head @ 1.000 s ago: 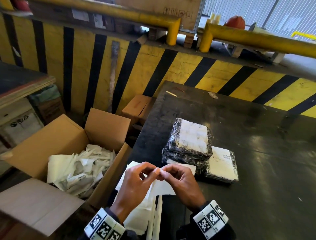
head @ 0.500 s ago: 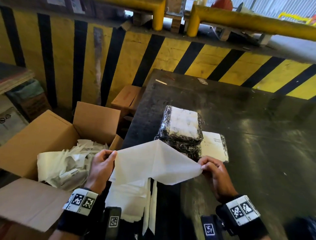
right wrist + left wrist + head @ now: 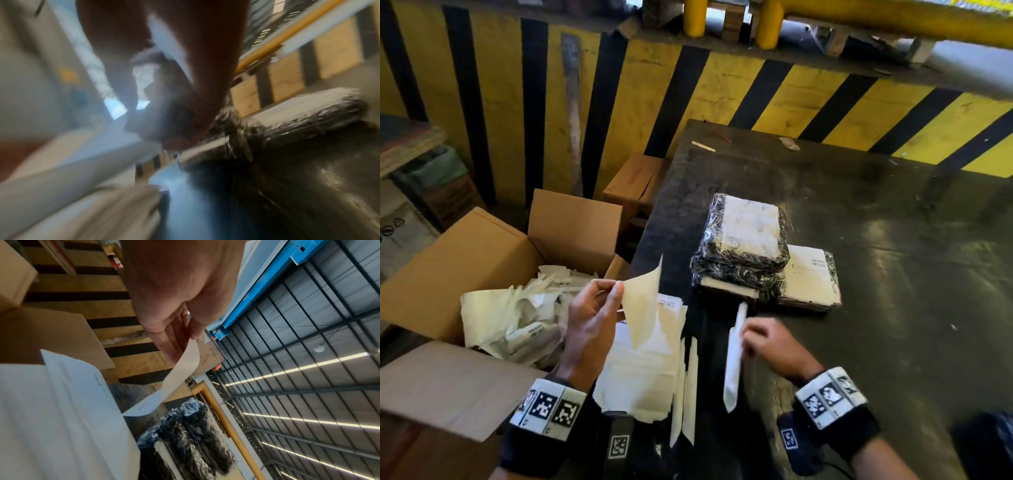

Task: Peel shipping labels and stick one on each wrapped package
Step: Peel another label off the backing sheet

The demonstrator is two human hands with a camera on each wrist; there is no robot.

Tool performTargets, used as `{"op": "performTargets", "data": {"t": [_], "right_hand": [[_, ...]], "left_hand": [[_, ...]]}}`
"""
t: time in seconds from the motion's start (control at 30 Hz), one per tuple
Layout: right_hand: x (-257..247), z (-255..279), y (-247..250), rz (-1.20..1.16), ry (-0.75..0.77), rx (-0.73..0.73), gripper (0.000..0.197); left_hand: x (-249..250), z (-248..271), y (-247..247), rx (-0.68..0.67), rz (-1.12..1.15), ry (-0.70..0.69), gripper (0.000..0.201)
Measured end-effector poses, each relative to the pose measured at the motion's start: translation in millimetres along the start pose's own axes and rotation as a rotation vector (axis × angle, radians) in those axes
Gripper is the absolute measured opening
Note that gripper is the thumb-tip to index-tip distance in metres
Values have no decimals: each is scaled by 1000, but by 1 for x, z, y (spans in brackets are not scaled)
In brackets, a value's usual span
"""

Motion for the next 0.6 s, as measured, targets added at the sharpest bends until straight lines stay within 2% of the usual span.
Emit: {"op": "performTargets", "data": {"t": [0.07, 0.17, 0.27, 0.37, 0.47, 0.6], "right_hand": [[21, -3, -40, 210, -124, -214, 18], [45, -3, -71, 505, -207, -394, 15], [53, -2, -84, 556, -205, -439, 21], [42, -1, -79, 605, -93, -390, 22], [25, 4, -54, 408, 13, -279, 19], [30, 19, 14, -255, -132, 36, 38]], "left_hand": [[6, 7, -6, -38, 23, -24, 8], [13, 20, -12, -84, 24, -46, 8], [17, 39, -16, -119, -5, -63, 17], [18, 52, -29, -169, -13, -53, 14], [23, 60, -54, -234, -40, -71, 8], [36, 70, -105, -295, -136, -157, 7]]}}
Point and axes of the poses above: each hand's wrist, its own z-axis away from the middle knuckle, its own y-axis out of the back of the hand, x = y × z, the point moved 10 cm from there along -z, towards the middle knuckle, and after that the axes turned 14 degrees about -z, right-handed, at the moved point
